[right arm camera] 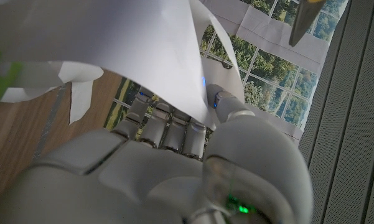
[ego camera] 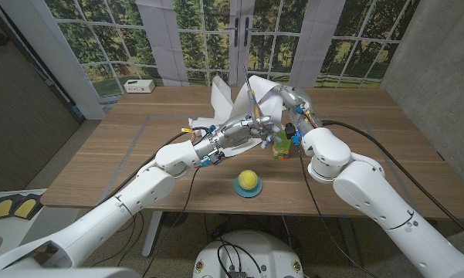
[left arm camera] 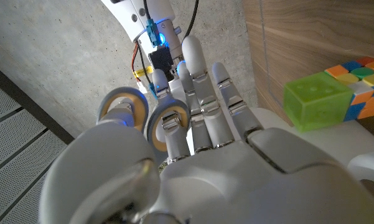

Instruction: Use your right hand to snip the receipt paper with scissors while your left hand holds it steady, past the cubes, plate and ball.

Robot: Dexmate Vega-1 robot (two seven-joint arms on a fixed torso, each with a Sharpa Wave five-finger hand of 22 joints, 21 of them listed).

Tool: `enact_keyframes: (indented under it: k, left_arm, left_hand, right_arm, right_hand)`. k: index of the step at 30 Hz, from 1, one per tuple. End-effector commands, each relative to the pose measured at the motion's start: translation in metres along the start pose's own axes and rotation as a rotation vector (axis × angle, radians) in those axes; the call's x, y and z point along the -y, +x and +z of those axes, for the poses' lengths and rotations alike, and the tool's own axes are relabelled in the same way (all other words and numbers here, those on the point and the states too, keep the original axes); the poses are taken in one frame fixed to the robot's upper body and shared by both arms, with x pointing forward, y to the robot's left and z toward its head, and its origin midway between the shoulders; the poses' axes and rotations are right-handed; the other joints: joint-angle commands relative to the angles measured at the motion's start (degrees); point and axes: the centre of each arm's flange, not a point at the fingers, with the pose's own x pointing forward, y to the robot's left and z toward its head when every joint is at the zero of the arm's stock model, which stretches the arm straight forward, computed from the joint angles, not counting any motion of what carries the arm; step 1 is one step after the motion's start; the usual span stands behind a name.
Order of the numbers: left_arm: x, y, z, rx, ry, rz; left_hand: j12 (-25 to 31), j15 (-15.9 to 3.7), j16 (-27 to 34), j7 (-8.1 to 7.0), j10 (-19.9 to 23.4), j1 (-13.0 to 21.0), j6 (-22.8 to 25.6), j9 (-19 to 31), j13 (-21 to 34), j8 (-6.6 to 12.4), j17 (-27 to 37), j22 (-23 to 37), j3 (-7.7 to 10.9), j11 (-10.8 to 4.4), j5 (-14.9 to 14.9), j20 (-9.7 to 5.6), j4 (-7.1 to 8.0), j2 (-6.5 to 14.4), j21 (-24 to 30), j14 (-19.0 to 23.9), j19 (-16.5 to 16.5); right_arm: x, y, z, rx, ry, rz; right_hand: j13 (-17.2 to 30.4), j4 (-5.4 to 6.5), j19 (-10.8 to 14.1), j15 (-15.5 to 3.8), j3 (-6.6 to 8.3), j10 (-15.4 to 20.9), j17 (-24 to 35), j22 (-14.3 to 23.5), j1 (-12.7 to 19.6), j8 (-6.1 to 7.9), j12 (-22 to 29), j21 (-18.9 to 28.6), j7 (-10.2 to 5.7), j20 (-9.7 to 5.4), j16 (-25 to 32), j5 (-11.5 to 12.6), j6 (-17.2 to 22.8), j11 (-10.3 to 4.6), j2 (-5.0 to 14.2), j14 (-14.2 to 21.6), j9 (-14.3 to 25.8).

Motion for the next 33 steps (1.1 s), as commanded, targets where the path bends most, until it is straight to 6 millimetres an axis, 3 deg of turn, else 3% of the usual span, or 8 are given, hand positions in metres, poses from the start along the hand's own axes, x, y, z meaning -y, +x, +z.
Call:
enact_keyframes:
  k: [1,23,26,28,32,33]
  left_arm:
    - [0.0,-0.004,0.003,0.023,0.01,0.022]
    - [-0.003,-0.017,0.014,0.06,0.032,0.048]
    - [-0.003,-0.018,0.018,0.062,0.104,0.064]
    - [-0.002,-0.016,0.018,0.073,0.084,0.057]
    - [-0.004,-0.017,0.015,0.092,0.053,0.054]
    - [-0.004,-0.018,0.016,0.092,0.058,0.062]
  left_hand:
    - [0.25,-1.83,-0.34,5.07,5.22,7.47,1.02,0.38,0.19,0.31,0.31,0.38,2.37,-5.57,-0.46,-0.23,-0.04,6.6,0.72,-0.56,-0.14]
    - [0.41,-2.02,-0.63,4.95,5.79,6.11,1.47,1.22,0.25,0.39,0.92,0.99,5.29,-5.73,-3.02,-0.66,0.79,5.94,2.17,-0.05,-0.37]
    - [0.41,-2.03,-0.68,4.97,5.8,5.96,1.63,1.3,0.24,0.44,0.98,1.03,5.52,-5.66,-3.25,-0.74,0.82,5.9,2.31,-0.08,-0.39]
    - [0.42,-2.08,-0.68,4.99,5.75,5.82,1.66,1.34,0.31,0.43,1.03,1.07,5.68,-5.69,-3.44,-0.77,0.85,5.87,2.4,0.0,-0.44]
    - [0.34,-2.01,-0.77,4.73,5.97,5.34,1.68,1.5,0.05,0.4,1.17,1.16,6.06,-5.69,-3.98,-0.91,0.97,5.71,2.69,0.0,-0.52]
    - [0.38,-1.99,-0.76,4.81,5.97,5.21,1.75,1.56,0.12,0.41,1.22,1.18,6.19,-5.71,-4.13,-0.92,0.99,5.68,2.78,0.11,-0.55]
  right_arm:
    - [0.004,0.006,-0.004,-0.02,0.0,-0.015]
    - [0.005,0.015,-0.004,-0.023,-0.001,-0.033]
    - [0.006,0.015,-0.004,-0.022,-0.01,-0.033]
    - [0.006,0.015,-0.004,-0.033,-0.001,-0.028]
    - [0.002,0.016,-0.004,-0.034,-0.003,-0.017]
    - [0.001,0.016,-0.004,-0.032,-0.005,-0.011]
  right_hand:
    - [0.27,0.26,0.43,-8.09,0.09,0.22,0.05,0.19,0.48,0.12,0.43,0.33,1.52,0.21,0.38,0.27,1.81,-0.02,-0.08,0.33,0.16]
    - [-0.03,0.25,0.74,-8.19,0.2,0.5,0.01,0.19,0.37,0.24,0.62,0.41,1.47,0.12,0.58,0.47,1.98,-0.05,-0.16,0.46,0.18]
    - [-0.05,0.27,0.83,-8.16,0.24,0.49,0.06,0.19,0.32,0.23,0.62,0.43,1.46,0.05,0.61,0.51,2.03,-0.11,-0.18,0.48,0.14]
    - [-0.44,0.17,1.77,-8.18,0.27,0.61,0.18,0.32,0.44,0.25,0.47,0.9,1.45,-0.48,0.84,0.54,2.14,-0.2,-0.11,0.71,0.1]
    - [-0.15,0.06,6.99,-8.13,0.07,0.76,0.58,1.18,0.54,0.28,0.91,4.0,1.47,-2.86,1.49,0.63,2.14,-0.06,-0.13,1.29,0.16]
    - [-0.06,0.03,7.28,-8.09,0.05,0.67,0.59,1.19,0.54,0.28,0.96,4.23,1.5,-3.05,1.51,0.65,2.2,-0.09,-0.18,1.22,0.12]
